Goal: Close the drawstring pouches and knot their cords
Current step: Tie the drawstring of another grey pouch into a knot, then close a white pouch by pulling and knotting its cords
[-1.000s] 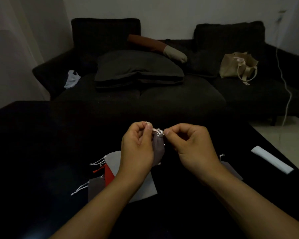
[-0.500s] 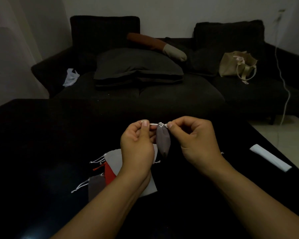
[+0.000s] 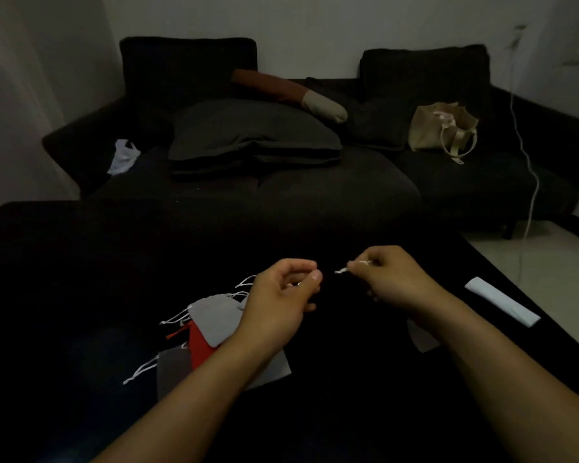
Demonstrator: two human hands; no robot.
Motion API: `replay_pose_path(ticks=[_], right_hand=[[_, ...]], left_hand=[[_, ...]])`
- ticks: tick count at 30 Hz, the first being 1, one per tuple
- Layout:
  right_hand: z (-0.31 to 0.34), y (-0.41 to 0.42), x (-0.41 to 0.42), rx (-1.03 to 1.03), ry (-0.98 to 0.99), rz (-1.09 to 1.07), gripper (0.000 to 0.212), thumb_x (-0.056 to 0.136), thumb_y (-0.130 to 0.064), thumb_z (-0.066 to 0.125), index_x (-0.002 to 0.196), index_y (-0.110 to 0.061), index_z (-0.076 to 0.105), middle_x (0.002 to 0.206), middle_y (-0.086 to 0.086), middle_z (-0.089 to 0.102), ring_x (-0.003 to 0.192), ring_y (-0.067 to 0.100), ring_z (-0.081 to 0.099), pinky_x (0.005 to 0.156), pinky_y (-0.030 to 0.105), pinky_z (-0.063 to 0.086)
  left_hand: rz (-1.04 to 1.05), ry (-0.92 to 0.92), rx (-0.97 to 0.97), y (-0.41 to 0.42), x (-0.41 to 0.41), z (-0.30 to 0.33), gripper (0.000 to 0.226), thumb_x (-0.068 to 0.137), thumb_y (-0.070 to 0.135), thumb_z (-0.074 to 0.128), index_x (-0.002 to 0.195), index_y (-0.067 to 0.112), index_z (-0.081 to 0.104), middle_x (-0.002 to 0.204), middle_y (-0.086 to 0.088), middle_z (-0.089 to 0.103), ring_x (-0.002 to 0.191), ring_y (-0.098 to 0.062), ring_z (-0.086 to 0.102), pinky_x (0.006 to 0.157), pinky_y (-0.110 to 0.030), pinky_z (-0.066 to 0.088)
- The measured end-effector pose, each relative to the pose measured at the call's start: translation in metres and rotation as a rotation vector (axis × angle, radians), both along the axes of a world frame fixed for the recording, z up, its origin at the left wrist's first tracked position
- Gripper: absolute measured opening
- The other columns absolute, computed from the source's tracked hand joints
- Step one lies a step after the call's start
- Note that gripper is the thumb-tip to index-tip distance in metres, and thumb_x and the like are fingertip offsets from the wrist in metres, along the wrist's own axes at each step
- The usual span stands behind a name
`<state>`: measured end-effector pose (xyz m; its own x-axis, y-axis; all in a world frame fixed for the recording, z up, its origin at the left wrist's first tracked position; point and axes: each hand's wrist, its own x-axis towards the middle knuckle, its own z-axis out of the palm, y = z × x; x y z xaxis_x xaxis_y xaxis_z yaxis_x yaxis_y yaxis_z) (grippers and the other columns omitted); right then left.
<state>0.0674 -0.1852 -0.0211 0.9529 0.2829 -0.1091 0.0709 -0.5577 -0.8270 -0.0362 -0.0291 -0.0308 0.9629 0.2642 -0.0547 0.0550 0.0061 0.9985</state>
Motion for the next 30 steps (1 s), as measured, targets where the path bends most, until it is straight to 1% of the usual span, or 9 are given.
replay_pose_path(ticks=[5,8,11,13,16,20,23,27,30], right_hand=[[-0.020,-0.010,0.021,-0.388,0.221,0.003,0.018,0.094,-0.026,0.064,0.100,-0.009,0.067,0.100,0.012,0.068,0.096,0.026,0.066,0.084,0.037,0.053],[-0.016,-0.006,0.019,-0.656,-0.014,0.078,0.038,0.092,-0.030,0.064,0.124,-0.010,0.059,0.125,0.012,0.061,0.116,0.029,0.059,0.095,0.036,0.049],[-0.003,0.008,-0.002,-0.514,-0.303,0.116,0.037,0.088,-0.033,0.069,0.121,-0.018,0.062,0.119,0.004,0.063,0.109,0.024,0.062,0.092,0.038,0.052],[0.002,0.025,-0.022,-0.296,-0.231,0.339,0.030,0.086,-0.031,0.073,0.114,-0.022,0.068,0.108,-0.005,0.069,0.099,0.012,0.066,0.088,0.031,0.055],[-0.010,0.057,-0.049,-0.271,-0.087,0.614,0.033,0.081,-0.031,0.079,0.111,-0.022,0.068,0.099,-0.006,0.071,0.090,0.004,0.067,0.085,0.025,0.056],[-0.039,0.087,-0.053,-0.443,-0.161,0.470,0.028,0.075,-0.042,0.080,0.081,-0.017,0.070,0.090,0.000,0.071,0.085,0.014,0.067,0.075,0.035,0.057],[-0.047,0.098,-0.048,-0.507,-0.059,0.360,0.038,0.069,-0.051,0.080,0.067,-0.021,0.057,0.085,0.001,0.064,0.079,0.018,0.064,0.055,0.026,0.044],[-0.037,0.109,-0.044,-0.532,-0.128,0.213,0.045,0.066,-0.039,0.084,0.097,-0.021,0.058,0.105,0.003,0.060,0.097,0.024,0.063,0.072,0.033,0.052],[-0.039,0.113,-0.037,-0.516,-0.213,0.244,0.054,0.071,-0.024,0.083,0.118,-0.025,0.055,0.123,0.005,0.053,0.112,0.028,0.056,0.088,0.040,0.052]], left_hand=[[-0.146,0.150,0.362,0.019,0.000,-0.008,0.019,0.091,0.020,0.068,0.110,0.020,0.067,0.104,-0.002,0.072,0.095,-0.015,0.070,0.088,-0.032,0.058],[-0.183,0.172,0.612,0.030,0.005,-0.016,0.016,0.089,0.022,0.071,0.105,0.023,0.068,0.101,0.005,0.070,0.093,-0.011,0.069,0.090,-0.036,0.057],[-0.190,0.206,0.819,0.049,0.008,-0.008,0.007,0.092,0.020,0.067,0.098,0.022,0.068,0.097,0.008,0.069,0.091,-0.012,0.068,0.086,-0.028,0.055],[-0.229,0.338,0.935,0.067,0.008,0.003,0.007,0.093,0.023,0.065,0.099,0.024,0.069,0.102,0.007,0.067,0.097,-0.012,0.065,0.089,-0.029,0.052],[-0.250,0.568,1.019,0.094,-0.001,0.012,0.013,0.093,0.029,0.065,0.105,0.025,0.069,0.110,0.002,0.065,0.101,-0.015,0.062,0.093,-0.034,0.052],[-0.180,0.620,1.123,0.101,-0.009,0.010,0.025,0.082,0.034,0.077,0.102,0.020,0.069,0.105,-0.003,0.069,0.095,-0.020,0.066,0.090,-0.037,0.055],[-0.236,0.711,1.061,0.093,-0.014,0.011,0.049,0.074,0.036,0.084,0.113,0.016,0.062,0.112,-0.004,0.066,0.101,-0.023,0.065,0.093,-0.041,0.055],[-0.223,0.742,1.181,0.091,-0.019,0.004,0.085,0.066,0.035,0.089,0.138,0.024,0.045,0.138,-0.005,0.051,0.122,-0.028,0.055,0.100,-0.043,0.050],[-0.286,0.751,1.214,0.094,-0.018,-0.001,0.083,0.070,0.027,0.087,0.140,0.026,0.044,0.141,-0.005,0.048,0.123,-0.028,0.053,0.101,-0.042,0.050]])
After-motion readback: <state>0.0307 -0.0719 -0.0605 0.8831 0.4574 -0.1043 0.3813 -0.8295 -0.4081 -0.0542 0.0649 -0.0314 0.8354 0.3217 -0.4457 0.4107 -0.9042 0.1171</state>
